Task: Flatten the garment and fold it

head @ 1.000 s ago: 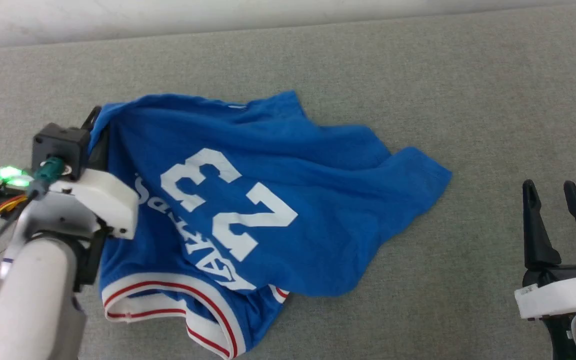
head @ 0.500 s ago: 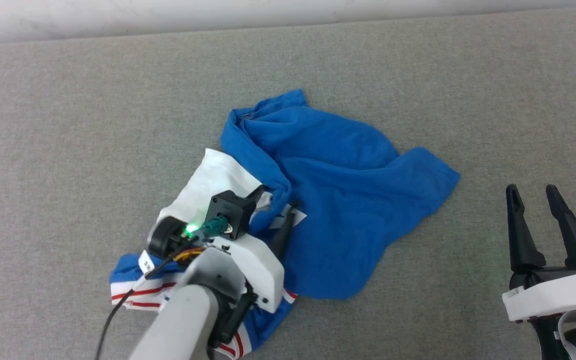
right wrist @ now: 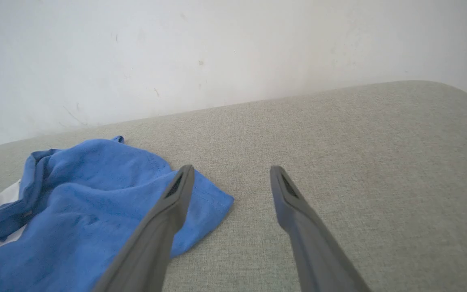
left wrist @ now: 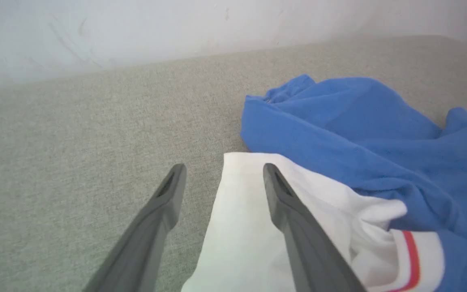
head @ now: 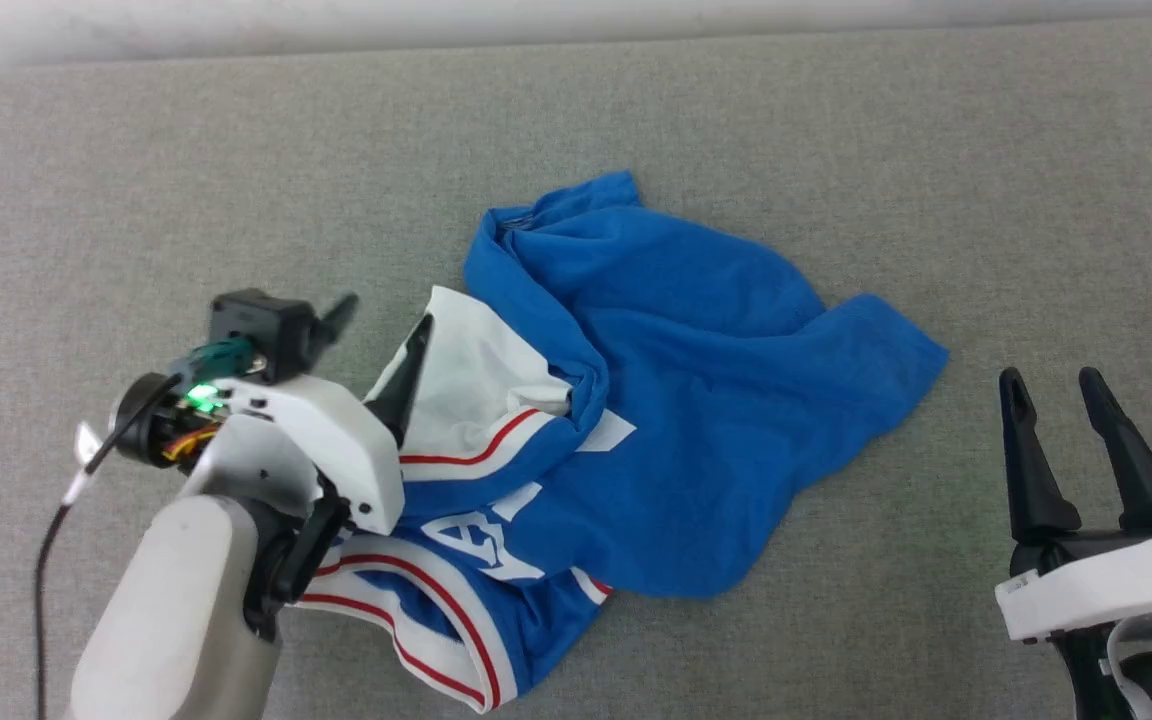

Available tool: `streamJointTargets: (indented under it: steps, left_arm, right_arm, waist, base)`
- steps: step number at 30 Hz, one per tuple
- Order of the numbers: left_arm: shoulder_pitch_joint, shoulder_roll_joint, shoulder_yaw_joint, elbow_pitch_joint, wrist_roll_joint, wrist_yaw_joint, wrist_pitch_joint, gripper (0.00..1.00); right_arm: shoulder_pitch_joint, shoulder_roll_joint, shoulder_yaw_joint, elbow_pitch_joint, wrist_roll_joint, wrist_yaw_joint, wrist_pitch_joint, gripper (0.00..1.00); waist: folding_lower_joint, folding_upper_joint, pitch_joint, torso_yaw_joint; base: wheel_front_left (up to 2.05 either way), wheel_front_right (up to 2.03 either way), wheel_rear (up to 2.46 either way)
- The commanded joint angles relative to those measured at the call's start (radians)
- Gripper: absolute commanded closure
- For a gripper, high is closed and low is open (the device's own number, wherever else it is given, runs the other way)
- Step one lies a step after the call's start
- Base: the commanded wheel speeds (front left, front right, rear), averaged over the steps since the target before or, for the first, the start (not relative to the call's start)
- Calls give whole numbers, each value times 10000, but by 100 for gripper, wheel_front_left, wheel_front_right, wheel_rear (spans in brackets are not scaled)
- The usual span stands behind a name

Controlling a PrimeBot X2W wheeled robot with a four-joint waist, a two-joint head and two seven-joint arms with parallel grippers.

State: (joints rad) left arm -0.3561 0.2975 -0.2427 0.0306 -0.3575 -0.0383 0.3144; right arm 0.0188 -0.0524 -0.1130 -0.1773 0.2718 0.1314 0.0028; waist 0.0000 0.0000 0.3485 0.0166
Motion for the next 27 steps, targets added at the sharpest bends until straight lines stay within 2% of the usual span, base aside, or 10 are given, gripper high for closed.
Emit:
streamJointTargets:
  steps: [1, 8, 14, 15, 16, 18, 21, 24, 27]
  left_arm:
    - [-144, 11, -46, 96, -60, -74, 82, 0]
    - [-560, 111, -501, 1245, -434, -503, 891, 0]
    - [-660, 457, -992, 2127, -237, -652, 1392, 0]
    - [-666, 477, -1043, 2253, -205, -664, 1348, 64]
    - [-684, 486, -1053, 2355, -156, -653, 1222, 100]
    - [-726, 440, -990, 2481, -115, -561, 859, 100]
    - [-746, 262, -546, 2371, -280, -184, 84, 100]
    - [-556, 48, 323, 1763, -677, 510, -764, 100]
    - [-136, 136, 1482, 828, -1084, 1262, -1417, 100]
  right_arm:
    - [-170, 22, 12, -39, -49, -7, 45, 0]
    - [-187, 22, -71, -118, -169, -7, 218, 0]
    - [-167, 22, -47, -167, -165, -7, 268, 0]
    - [-163, 22, -51, -171, -161, -7, 268, 0]
    - [-155, 22, -62, -176, -165, -7, 268, 0]
    - [-129, 22, -102, -195, -182, -7, 271, 0]
    - [-74, 22, -154, -201, -216, -7, 293, 0]
    - [-17, 22, -159, -194, -237, -7, 325, 0]
    - [70, 22, -133, -208, -236, -7, 371, 0]
  waist:
    - [0, 0, 50, -12]
    - [0, 0, 140, -123]
    - [0, 0, 173, -227]
    - [0, 0, 169, -233]
    - [0, 0, 166, -235]
    - [0, 0, 148, -216]
    - [0, 0, 72, -149]
    - [0, 0, -45, -70]
    - [0, 0, -124, 38]
  base:
    - [0, 0, 0]
    - [0, 0, 0]
    - [0, 0, 0]
    - [0, 0, 0]
    - [0, 0, 0]
    - [0, 0, 0]
    - [0, 0, 0]
    - [0, 0, 0]
    - [0, 0, 0]
